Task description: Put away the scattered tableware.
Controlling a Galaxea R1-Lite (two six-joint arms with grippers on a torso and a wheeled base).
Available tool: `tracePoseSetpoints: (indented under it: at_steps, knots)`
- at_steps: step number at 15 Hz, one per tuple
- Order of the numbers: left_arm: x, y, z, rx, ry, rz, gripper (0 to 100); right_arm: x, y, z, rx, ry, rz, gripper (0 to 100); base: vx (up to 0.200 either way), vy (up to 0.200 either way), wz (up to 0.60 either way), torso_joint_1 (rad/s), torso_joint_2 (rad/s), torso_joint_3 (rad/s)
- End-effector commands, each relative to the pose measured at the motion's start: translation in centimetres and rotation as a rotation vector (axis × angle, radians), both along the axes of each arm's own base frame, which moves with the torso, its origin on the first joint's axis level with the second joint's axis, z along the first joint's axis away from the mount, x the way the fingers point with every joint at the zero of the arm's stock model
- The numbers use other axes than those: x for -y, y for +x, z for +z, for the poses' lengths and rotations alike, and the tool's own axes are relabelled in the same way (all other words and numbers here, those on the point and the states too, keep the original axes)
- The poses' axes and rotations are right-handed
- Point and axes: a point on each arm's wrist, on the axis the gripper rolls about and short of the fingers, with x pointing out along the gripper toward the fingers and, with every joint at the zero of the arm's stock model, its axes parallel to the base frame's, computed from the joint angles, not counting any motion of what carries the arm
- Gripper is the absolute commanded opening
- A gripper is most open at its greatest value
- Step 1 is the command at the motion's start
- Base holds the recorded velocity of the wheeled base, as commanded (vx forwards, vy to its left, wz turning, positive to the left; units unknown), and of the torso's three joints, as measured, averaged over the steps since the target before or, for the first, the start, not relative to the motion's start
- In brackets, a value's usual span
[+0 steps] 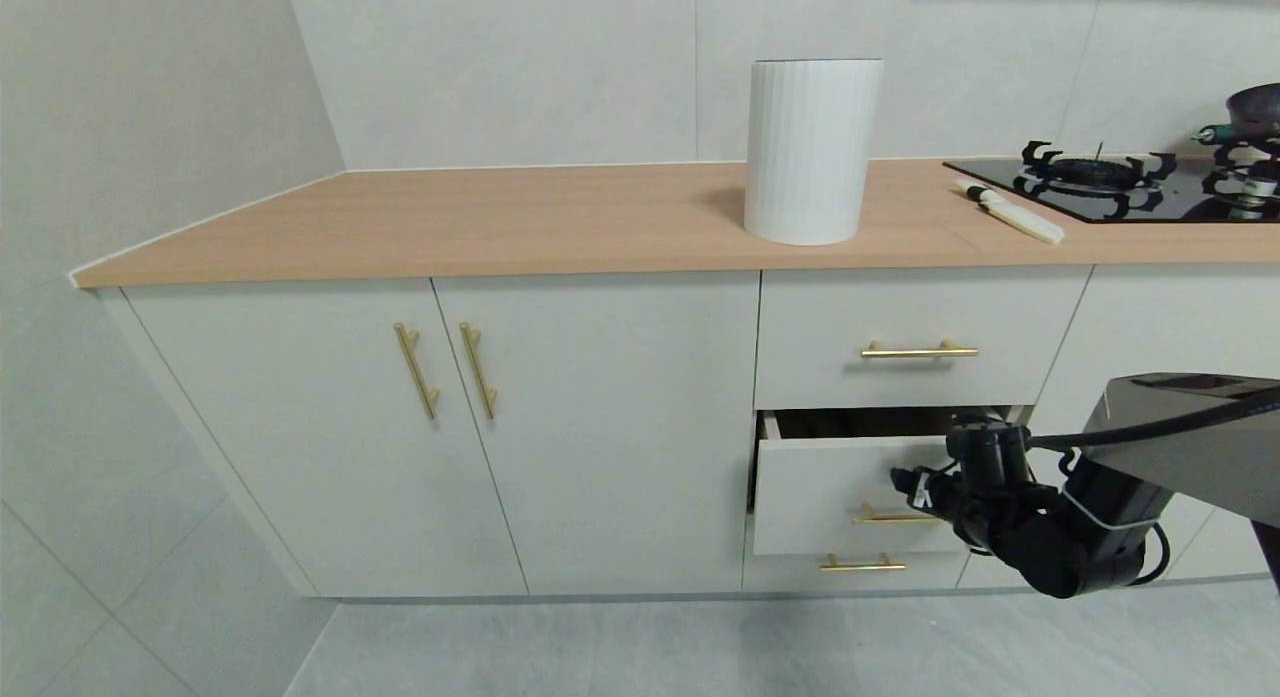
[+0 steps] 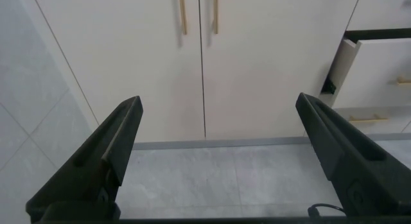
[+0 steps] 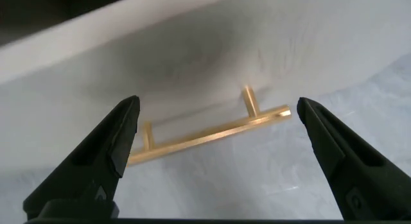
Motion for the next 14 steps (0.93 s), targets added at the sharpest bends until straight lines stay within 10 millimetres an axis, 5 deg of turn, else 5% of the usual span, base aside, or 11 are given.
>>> tracePoseSetpoints:
  at_steps: [1, 14]
  knots:
    - [0.0, 0.0, 0.0, -0.001, 0.0, -0.001, 100, -0.1, 0.8, -0.5, 0.015, 0.018, -0.02, 100, 0.0, 0.0, 0.0, 0.0, 0.0, 0.0]
    - [0.0, 0.0, 0.0, -0.001, 0.0, 0.001, 100, 3.3, 7.1, -2.1, 0.187, 0.088, -0.27, 100, 0.0, 0.0, 0.0, 0.0, 0.0, 0.0]
